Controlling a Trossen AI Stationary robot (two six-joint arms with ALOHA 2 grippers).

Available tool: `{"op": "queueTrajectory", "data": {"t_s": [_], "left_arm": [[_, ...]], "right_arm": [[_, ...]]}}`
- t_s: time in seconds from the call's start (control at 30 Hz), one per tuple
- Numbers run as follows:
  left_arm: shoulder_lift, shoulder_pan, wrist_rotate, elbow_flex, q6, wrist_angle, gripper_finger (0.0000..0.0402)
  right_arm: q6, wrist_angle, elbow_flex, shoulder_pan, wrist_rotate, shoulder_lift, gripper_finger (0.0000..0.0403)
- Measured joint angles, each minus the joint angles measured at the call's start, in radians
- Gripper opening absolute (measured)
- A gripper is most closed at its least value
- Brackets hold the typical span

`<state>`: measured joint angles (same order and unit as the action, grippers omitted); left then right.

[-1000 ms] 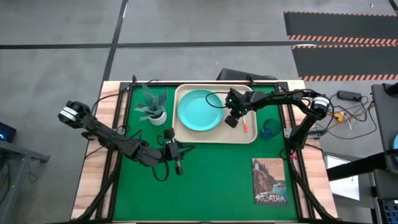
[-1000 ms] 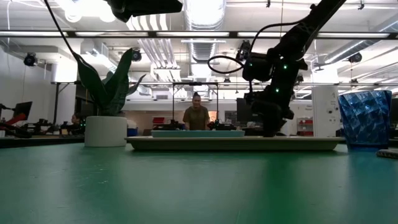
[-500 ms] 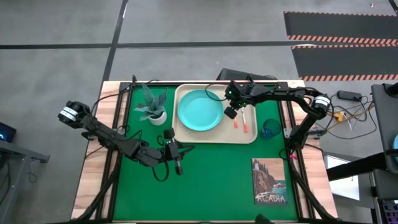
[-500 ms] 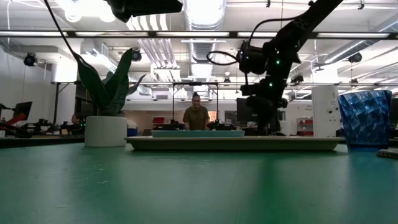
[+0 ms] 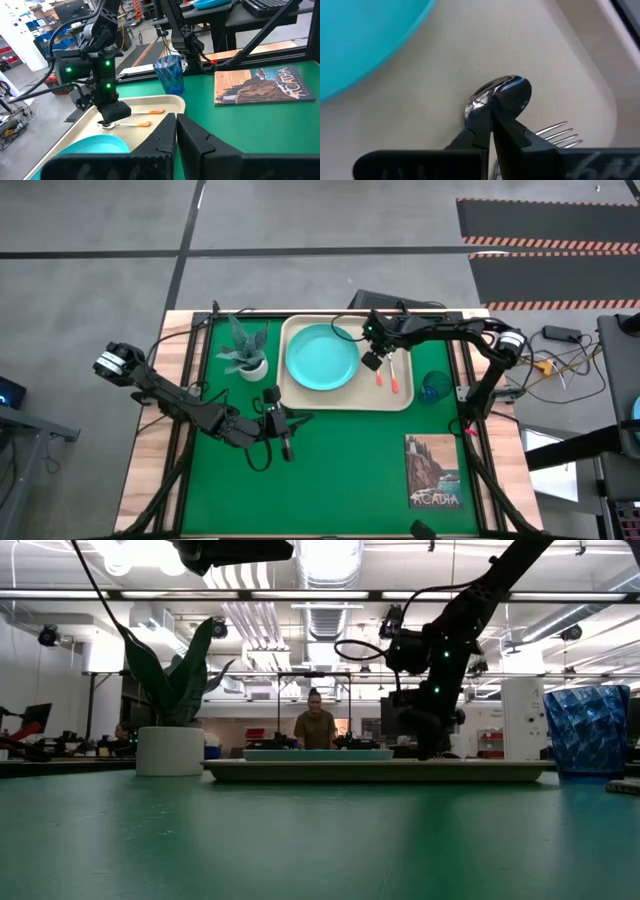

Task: Pick and place plate/cup/fork/spoon on tray
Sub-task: Adjust the orange spoon on the light white tray

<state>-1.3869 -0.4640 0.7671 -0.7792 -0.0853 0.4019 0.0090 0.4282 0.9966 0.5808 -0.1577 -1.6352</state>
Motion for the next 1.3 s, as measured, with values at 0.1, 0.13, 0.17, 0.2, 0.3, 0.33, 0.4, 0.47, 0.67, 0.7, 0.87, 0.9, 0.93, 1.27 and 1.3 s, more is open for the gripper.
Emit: {"op": "queueTrajectory", "data": {"t_s": [0.1, 0.13, 0.17, 0.2, 0.3, 0.33, 0.4, 0.47, 0.67, 0.7, 0.87, 0.9, 0.93, 1.27, 1.3], "left_arm": [[0.000, 0.000, 0.000, 0.000, 0.000, 0.000, 0.0000], [0.000, 0.000, 0.000, 0.000, 0.000, 0.000, 0.0000], [0.000, 0.000, 0.000, 0.000, 0.000, 0.000, 0.0000], [0.000, 0.000, 0.000, 0.000, 0.000, 0.000, 0.0000], [0.000, 0.000, 0.000, 0.000, 0.000, 0.000, 0.0000], [0.000, 0.000, 0.000, 0.000, 0.000, 0.000, 0.0000], [0.000, 0.000, 0.000, 0.000, 0.000, 0.000, 0.0000], [0.000, 0.000, 0.000, 0.000, 0.000, 0.000, 0.0000], [0.000, 0.000, 0.000, 0.000, 0.000, 0.000, 0.0000], [0.000, 0.000, 0.000, 0.000, 0.000, 0.000, 0.0000], [0.000, 0.000, 0.000, -0.001, 0.000, 0.000, 0.0000], [0.000, 0.000, 0.000, -0.001, 0.000, 0.000, 0.0000], [0.000, 0.000, 0.000, -0.001, 0.000, 0.000, 0.0000], [0.000, 0.000, 0.000, -0.001, 0.000, 0.000, 0.0000], [0.000, 0.000, 0.000, -0.001, 0.000, 0.000, 0.0000]], "right_arm": [[0.003, 0.002, -0.004, 0.000, 0.000, -0.006, 0.0011], [0.004, 0.003, -0.006, 0.000, 0.001, -0.006, 0.0011], [0.006, 0.002, -0.007, 0.000, 0.001, -0.006, 0.0011], [0.007, 0.002, -0.009, 0.000, 0.001, -0.007, 0.0011], [0.008, 0.011, -0.015, 0.000, 0.001, -0.007, 0.0011], [0.009, 0.011, -0.017, 0.000, 0.001, -0.007, 0.0011], [0.009, 0.012, -0.022, 0.000, 0.004, -0.007, 0.0011], [0.009, 0.012, -0.029, 0.000, 0.008, -0.007, 0.0011], [0.009, 0.057, -0.035, 0.000, 0.007, -0.006, 0.0011], [0.009, 0.061, -0.035, 0.000, 0.007, -0.005, 0.0011], [0.009, 0.069, -0.035, 0.000, 0.008, 0.001, 0.0011], [0.010, 0.072, -0.035, 0.000, 0.008, 0.003, 0.0011], [0.009, 0.074, -0.036, 0.000, 0.008, 0.005, 0.0011], [0.006, 0.130, -0.036, 0.000, 0.001, 0.090, 0.0011], [0.000, 0.117, -0.036, 0.000, 0.000, 0.098, 0.0011]]}}
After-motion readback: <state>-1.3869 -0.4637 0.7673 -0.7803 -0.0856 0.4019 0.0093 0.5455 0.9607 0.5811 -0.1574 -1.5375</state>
